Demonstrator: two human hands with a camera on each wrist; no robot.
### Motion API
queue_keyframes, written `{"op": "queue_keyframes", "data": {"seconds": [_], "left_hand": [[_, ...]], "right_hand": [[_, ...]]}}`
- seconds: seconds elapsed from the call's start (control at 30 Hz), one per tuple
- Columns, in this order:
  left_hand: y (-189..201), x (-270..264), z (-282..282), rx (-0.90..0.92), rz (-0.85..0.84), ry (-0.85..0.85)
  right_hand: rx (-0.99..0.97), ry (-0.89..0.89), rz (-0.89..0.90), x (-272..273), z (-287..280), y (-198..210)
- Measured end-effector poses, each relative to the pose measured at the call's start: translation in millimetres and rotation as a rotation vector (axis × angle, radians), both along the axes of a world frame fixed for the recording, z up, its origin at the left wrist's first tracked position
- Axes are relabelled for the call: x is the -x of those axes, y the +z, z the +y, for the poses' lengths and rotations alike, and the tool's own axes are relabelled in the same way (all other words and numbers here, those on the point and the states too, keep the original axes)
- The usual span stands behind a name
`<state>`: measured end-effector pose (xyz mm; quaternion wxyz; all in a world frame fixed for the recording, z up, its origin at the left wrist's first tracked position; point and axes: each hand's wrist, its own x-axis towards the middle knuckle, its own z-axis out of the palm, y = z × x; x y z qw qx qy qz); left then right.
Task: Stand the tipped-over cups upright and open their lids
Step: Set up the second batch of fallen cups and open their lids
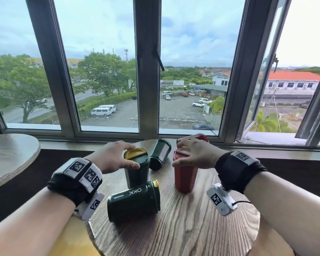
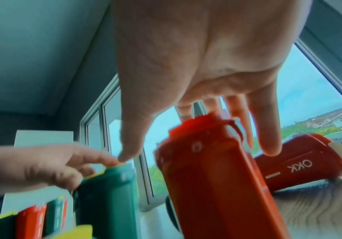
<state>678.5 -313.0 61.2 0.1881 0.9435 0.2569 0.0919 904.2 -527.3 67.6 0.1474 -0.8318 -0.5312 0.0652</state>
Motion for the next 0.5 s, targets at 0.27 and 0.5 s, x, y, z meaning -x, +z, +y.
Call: {"op": "queue_keyframes", "data": {"seconds": [0.27, 0.5], "left_hand": [[0.1, -1.5, 0.3, 0.043, 0.013, 0.004], [4.4, -6.6, -9.6, 0.087, 0.032, 0.083]], "right_hand": [[-0.12, -0.114, 0.068, -83.8, -5.6, 20.4], [0.085, -0.095, -0.211, -174.4, 22.1, -5.6]]}}
